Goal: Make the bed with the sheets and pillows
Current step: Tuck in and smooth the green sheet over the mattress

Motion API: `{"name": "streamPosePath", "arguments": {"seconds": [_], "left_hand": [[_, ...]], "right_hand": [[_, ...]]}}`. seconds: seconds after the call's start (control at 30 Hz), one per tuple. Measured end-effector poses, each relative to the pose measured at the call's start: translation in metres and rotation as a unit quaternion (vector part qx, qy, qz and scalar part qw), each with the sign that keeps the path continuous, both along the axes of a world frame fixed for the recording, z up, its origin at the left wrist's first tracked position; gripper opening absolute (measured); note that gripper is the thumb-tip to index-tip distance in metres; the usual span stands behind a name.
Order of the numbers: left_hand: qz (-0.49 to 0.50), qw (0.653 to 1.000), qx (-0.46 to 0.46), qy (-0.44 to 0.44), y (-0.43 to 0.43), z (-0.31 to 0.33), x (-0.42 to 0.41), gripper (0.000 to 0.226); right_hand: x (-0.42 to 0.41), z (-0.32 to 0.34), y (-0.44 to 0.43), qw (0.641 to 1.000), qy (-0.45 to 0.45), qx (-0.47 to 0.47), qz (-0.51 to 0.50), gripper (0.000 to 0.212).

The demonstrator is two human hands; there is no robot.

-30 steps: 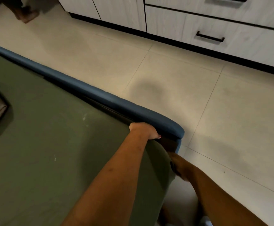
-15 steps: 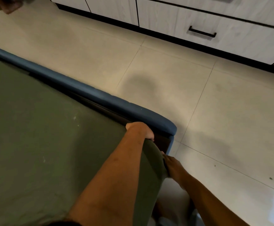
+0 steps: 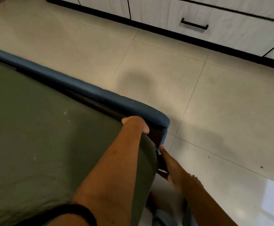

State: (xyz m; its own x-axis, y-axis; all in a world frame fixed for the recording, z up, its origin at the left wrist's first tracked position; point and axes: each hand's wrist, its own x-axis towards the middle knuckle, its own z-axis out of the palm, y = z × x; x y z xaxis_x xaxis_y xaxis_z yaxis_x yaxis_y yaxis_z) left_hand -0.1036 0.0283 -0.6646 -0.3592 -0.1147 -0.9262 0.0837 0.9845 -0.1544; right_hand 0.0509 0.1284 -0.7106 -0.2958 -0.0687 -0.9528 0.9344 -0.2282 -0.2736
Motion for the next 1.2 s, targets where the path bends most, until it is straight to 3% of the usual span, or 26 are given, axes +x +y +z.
{"name": "streamPosePath", "arguments": {"seconds": [0.1,0.23,0.37,0.5,0.57,0.63,0.7,0.77,0.8,0.87,0.9,0.97,1.03,1.1,1.2], "left_hand": [[0.002,1.0,0.001,0.001,0.004,0.0,0.002,0.042],[-0.02,1.0,0.019,0.001,0.022,-0.004,0.012,0.038],[-0.028,0.999,0.023,0.001,0.029,-0.01,0.016,0.036],[-0.028,0.999,0.02,-0.013,0.028,-0.013,0.016,0.033],[-0.032,0.999,0.029,0.0,0.027,-0.012,0.017,0.028],[-0.027,0.995,0.066,0.063,0.025,-0.01,0.02,0.022],[-0.004,0.985,0.107,0.134,0.023,-0.008,0.021,0.022],[0.003,0.978,0.127,0.168,0.016,-0.003,0.021,0.029],[-0.003,0.975,0.13,0.183,0.01,0.003,0.022,0.034],[0.011,0.957,0.153,0.248,-0.008,0.017,0.025,0.038],[0.036,0.935,0.171,0.309,-0.022,0.025,0.028,0.035],[0.096,0.855,0.186,0.475,-0.055,0.036,0.035,0.025],[0.165,0.788,0.161,0.57,-0.093,0.038,0.042,0.029],[0.232,0.78,0.121,0.569,-0.129,0.035,0.048,0.04],[0.312,0.783,0.081,0.532,-0.164,0.033,0.057,0.055]], "right_hand": [[-0.01,0.004,-0.009,0.999,-0.018,0.02,0.027,0.082],[-0.006,-0.001,-0.006,0.999,-0.008,-0.038,-0.016,0.101],[0.0,-0.007,-0.005,0.992,0.024,-0.106,-0.064,0.089],[0.004,-0.01,-0.002,0.989,0.025,-0.138,-0.048,0.086],[0.0,-0.005,0.002,0.99,0.032,-0.136,-0.007,0.081],[-0.012,0.001,0.004,0.988,0.067,-0.048,0.129,0.063],[-0.028,0.001,0.004,0.929,0.149,0.141,0.307,0.042],[-0.044,0.007,-0.003,0.848,0.217,0.314,0.367,0.029],[-0.05,0.013,-0.008,0.846,0.246,0.331,0.337,0.026],[-0.058,0.026,-0.022,0.882,0.316,0.256,0.237,0.024],[-0.063,0.036,-0.031,0.882,0.35,0.224,0.221,0.028],[-0.07,0.05,-0.047,0.833,0.41,0.228,0.293,0.041],[-0.077,0.056,-0.064,0.772,0.407,0.27,0.408,0.051],[-0.084,0.057,-0.078,0.728,0.38,0.293,0.489,0.057],[-0.101,0.056,-0.087,0.724,0.334,0.3,0.523,0.067]]}}
